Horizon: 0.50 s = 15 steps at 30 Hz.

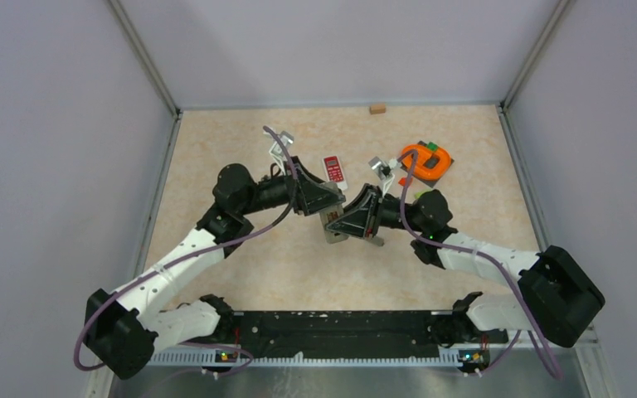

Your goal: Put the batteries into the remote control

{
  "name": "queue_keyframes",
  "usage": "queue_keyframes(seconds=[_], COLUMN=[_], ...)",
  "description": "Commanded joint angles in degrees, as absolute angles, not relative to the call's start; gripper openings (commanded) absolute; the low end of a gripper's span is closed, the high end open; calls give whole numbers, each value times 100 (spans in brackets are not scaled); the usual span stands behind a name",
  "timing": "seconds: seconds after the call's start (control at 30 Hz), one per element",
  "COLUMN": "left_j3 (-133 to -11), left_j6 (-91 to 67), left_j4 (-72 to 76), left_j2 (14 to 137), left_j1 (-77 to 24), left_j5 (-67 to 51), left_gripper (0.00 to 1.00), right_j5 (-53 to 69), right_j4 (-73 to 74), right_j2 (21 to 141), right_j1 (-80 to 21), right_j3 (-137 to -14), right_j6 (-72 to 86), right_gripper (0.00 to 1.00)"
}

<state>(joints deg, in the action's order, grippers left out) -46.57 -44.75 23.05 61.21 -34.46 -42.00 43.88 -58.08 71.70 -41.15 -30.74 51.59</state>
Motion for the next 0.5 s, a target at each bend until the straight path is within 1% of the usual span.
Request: queue_keyframes(seconds=[0.0,0.1,0.2,0.27,0.37,0.47], left_j3=[-4586,-4458,-4394,-4433,-4470,-4524], left_j6=[-4909,-5128,-5236,-5247,-5273,-5265], left_j4=[2872,2937,2969,2938,2931,2834], left_j2=[5839,5678,5576,5592,5640,5695], left_j1=[-3458,-3297,-3148,-3113,-3107,-3102], left_j5=[-4422,-4516,-4564,-4619,-4640,-4594], left_gripper=[48,49,41,41,51,57], right_j5=[3721,3792,4041,4245,4416,4454], right_j4=[-6608,-6742,-6499,-6334,-6083,-5906], right_j2=[7202,7203,7199,7220,7217,7203], right_j1=[-4033,-3961,-3964,-3964,-3962,-3963], right_j3=[-3024,-3026,-3146,-3227,-3298,-3354], right_j6=[5645,5770,5693,5578,5467,5365], right_gripper=[5,5,5,5,6,6])
